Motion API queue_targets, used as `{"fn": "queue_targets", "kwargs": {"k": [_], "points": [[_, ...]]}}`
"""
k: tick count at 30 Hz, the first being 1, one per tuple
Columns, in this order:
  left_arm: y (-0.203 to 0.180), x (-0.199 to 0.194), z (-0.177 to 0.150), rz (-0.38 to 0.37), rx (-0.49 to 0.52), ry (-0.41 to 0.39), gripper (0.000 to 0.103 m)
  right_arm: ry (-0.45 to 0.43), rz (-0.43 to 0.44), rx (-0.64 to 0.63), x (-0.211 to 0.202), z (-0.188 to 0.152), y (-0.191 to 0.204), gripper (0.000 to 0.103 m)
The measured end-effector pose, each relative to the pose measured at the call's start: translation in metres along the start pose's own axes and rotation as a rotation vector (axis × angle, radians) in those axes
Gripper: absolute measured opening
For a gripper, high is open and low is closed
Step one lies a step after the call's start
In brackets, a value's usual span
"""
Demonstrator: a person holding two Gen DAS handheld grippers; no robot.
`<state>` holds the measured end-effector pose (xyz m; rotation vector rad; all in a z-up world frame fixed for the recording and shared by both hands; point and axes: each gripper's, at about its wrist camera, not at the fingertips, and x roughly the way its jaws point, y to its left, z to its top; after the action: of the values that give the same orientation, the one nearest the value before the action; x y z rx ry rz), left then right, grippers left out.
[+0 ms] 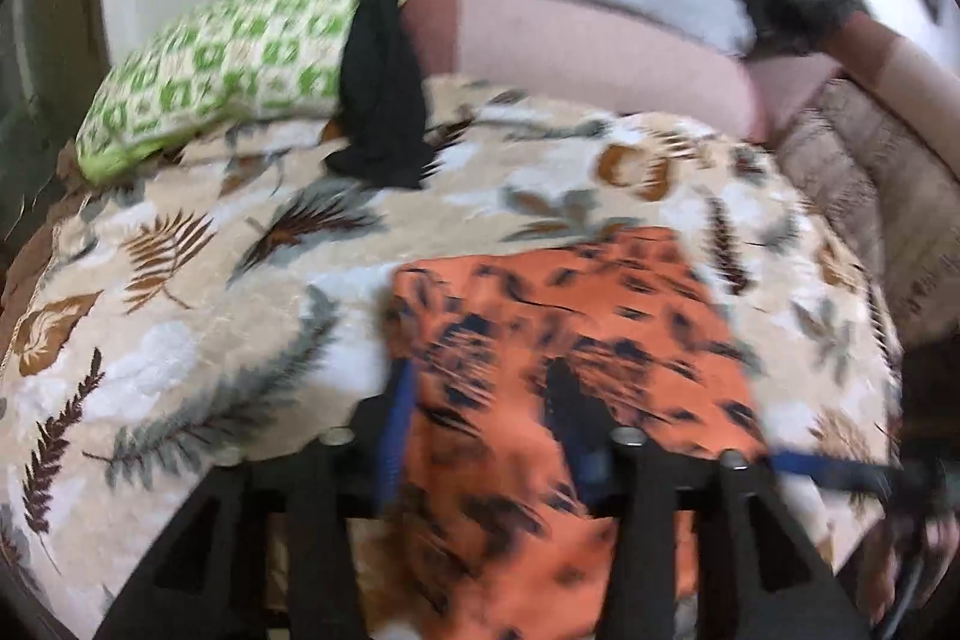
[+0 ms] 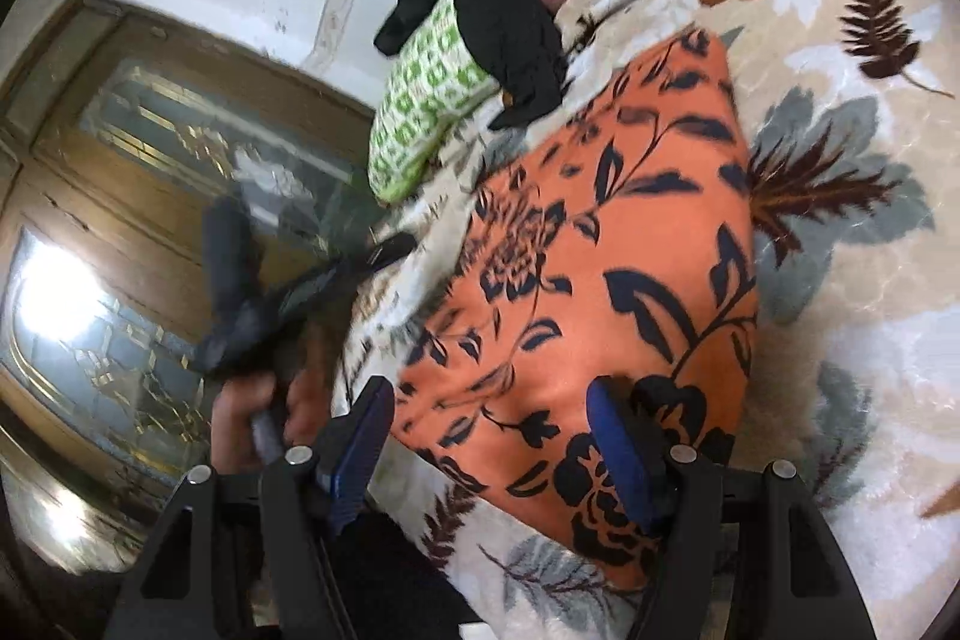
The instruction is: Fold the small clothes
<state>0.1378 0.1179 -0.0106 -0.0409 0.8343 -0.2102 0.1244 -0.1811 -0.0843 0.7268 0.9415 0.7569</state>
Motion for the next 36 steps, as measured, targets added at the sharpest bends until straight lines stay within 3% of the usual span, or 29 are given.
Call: {"fn": "queue_targets", "kwargs": {"k": [2,4,7,10,13,14,15,17,19,20,22,24,26,28,29,31,32,33,36], "points": [[-0.013,0.0,-0.015,-0.022,0.026,0.026,0.053,-0.024,-0.067,0.067,-0.01,-0.001,-0.015,0.07],[-0.019,0.019,-0.03,0.013,0.029,0.081,0.053,-0.017,-0.131,0.164,-0.014,-0.005,-0.036,0.07],[-0.015,0.056,-0.052,0.075,0.038,0.17,0.052,0.008,-0.127,0.279,-0.012,-0.011,-0.062,0.07],[-0.022,0.056,-0.056,0.106,0.083,0.137,0.052,0.109,-0.048,0.321,0.008,-0.011,-0.063,0.07],[-0.015,0.056,-0.055,0.074,0.037,0.132,0.052,0.189,-0.064,0.317,0.029,-0.017,-0.057,0.07],[-0.012,0.055,-0.055,0.062,0.023,0.127,0.052,0.187,-0.069,0.293,0.03,-0.017,-0.051,0.061],[-0.011,0.053,-0.056,0.052,0.018,0.122,0.052,0.183,-0.076,0.285,0.029,-0.018,-0.048,0.031],[-0.011,0.053,-0.056,0.053,0.027,0.116,0.052,0.157,-0.108,0.272,0.025,-0.021,-0.046,0.031],[-0.015,0.047,-0.058,0.06,0.035,0.113,0.052,0.198,-0.166,0.264,0.032,-0.024,-0.053,0.031],[-0.015,0.04,-0.055,0.05,0.019,0.102,0.052,0.199,-0.153,0.269,0.031,-0.024,-0.054,0.031],[-0.013,0.023,-0.044,0.009,-0.028,0.04,0.052,0.165,-0.089,0.261,0.019,-0.02,-0.048,0.038],[-0.012,0.012,-0.031,0.015,-0.044,-0.031,0.052,0.12,-0.073,0.248,0.005,-0.014,-0.044,0.075],[-0.009,0.022,-0.023,0.041,-0.042,-0.022,0.052,0.055,-0.083,0.254,-0.008,0.001,-0.046,0.077],[-0.002,0.049,-0.025,0.091,-0.065,0.066,0.052,0.042,-0.088,0.286,-0.002,0.016,-0.054,0.077],[0.005,0.064,-0.031,0.104,-0.085,0.116,0.053,0.061,-0.085,0.308,0.01,0.023,-0.061,0.077],[0.011,0.073,-0.037,0.104,-0.108,0.121,0.054,0.116,-0.096,0.332,0.036,0.032,-0.074,0.077],[0.01,0.072,-0.036,0.109,-0.101,0.119,0.054,0.143,-0.091,0.357,0.049,0.033,-0.08,0.073],[0.009,0.072,-0.036,0.116,-0.089,0.117,0.054,0.137,-0.067,0.342,0.051,0.035,-0.076,0.047],[0.012,0.075,-0.037,0.102,-0.092,0.114,0.054,0.092,-0.129,0.232,0.046,0.035,-0.053,0.038]]}}
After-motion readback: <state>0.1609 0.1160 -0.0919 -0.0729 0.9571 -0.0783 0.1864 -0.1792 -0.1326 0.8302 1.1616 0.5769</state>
